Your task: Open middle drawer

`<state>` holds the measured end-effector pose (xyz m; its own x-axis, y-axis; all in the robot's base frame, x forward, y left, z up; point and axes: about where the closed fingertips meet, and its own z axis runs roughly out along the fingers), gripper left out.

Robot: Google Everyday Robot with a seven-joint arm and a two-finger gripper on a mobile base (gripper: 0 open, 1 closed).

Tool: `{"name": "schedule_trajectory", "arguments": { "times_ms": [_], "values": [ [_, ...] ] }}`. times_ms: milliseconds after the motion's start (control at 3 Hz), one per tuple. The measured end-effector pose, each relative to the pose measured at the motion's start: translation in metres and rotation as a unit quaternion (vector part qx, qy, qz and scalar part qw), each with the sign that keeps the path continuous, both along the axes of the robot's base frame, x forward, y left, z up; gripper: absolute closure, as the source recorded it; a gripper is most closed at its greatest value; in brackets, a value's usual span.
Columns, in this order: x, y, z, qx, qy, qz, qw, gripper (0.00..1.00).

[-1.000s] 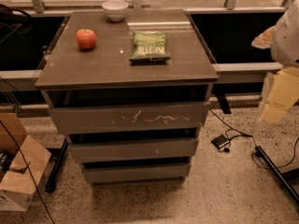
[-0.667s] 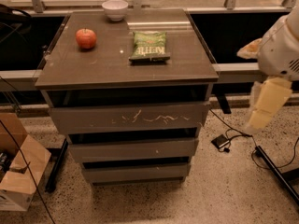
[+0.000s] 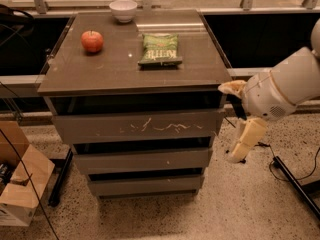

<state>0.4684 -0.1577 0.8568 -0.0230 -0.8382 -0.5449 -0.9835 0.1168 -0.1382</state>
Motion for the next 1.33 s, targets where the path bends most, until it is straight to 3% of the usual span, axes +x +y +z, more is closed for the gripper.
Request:
{"name": "schedule_trajectory", "arguments": {
  "times_ms": [333, 667, 1000, 1333],
  "values": [
    [0.017, 0.008, -0.049, 0.038, 0.023, 0.003, 0.999, 0.0],
    [0.019, 0.008, -0.057, 0.041, 0.029, 0.002, 0.9987, 0.0],
    [0.023, 0.012, -0.082, 0.02, 0.042, -0.02, 0.9987, 0.0],
    [0.024, 0.013, -0.131, -0.002, 0.057, -0.064, 0.9963, 0.0]
  ]
}}
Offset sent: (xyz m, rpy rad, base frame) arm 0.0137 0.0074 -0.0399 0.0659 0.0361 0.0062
